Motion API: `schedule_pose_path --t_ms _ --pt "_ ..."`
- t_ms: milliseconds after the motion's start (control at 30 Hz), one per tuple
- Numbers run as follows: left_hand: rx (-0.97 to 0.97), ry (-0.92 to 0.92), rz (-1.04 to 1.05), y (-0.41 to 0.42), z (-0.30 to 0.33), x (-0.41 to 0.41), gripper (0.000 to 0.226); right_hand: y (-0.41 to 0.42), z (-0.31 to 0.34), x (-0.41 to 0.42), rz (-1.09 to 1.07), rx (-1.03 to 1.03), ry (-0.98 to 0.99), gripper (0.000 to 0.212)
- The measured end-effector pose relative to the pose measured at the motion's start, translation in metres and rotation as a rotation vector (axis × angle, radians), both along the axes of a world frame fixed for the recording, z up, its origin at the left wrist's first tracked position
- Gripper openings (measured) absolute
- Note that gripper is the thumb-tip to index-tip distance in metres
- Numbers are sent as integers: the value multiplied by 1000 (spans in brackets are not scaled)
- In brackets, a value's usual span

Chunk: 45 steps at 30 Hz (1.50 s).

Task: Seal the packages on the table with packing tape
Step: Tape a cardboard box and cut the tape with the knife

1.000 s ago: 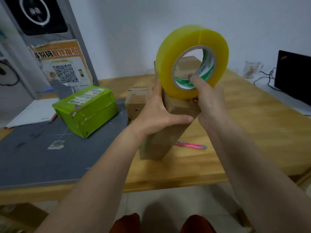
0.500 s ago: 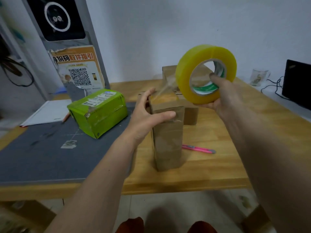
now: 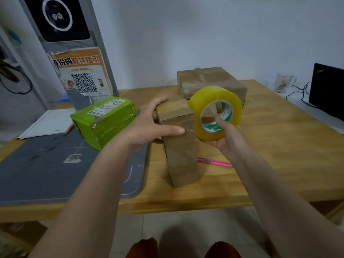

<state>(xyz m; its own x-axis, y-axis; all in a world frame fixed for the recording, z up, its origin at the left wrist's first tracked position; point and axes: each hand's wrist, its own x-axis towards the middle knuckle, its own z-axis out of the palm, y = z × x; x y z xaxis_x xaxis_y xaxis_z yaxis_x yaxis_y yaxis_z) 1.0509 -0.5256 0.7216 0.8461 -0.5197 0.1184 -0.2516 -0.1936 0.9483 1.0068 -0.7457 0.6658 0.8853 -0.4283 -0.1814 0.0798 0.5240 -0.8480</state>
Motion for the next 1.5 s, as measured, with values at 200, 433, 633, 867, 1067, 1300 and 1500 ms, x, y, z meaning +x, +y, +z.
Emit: schedule_pose_path --t_ms 200,433,633,867,1067,1300,1500 --pt "-177 -31 56 19 -17 -2 117 9 14 4 57 -123 -120 23" --pt "-141 -11 65 26 -72 -17 135 40 15 11 81 -115 -68 24" --pt "241 -125 86 47 -60 -17 152 60 10 13 69 -272 -63 14" --pt "200 -39 128 34 -113 -15 107 85 -10 5 129 -586 9 27" --pt "209 -52 179 23 -136 -15 106 82 -18 0 153 -701 142 16" --pt "337 -175 185 21 -133 -17 107 54 -3 5 117 -675 116 12" --pt "330 -91 167 28 -131 -17 129 -3 2 15 -66 -796 201 6"
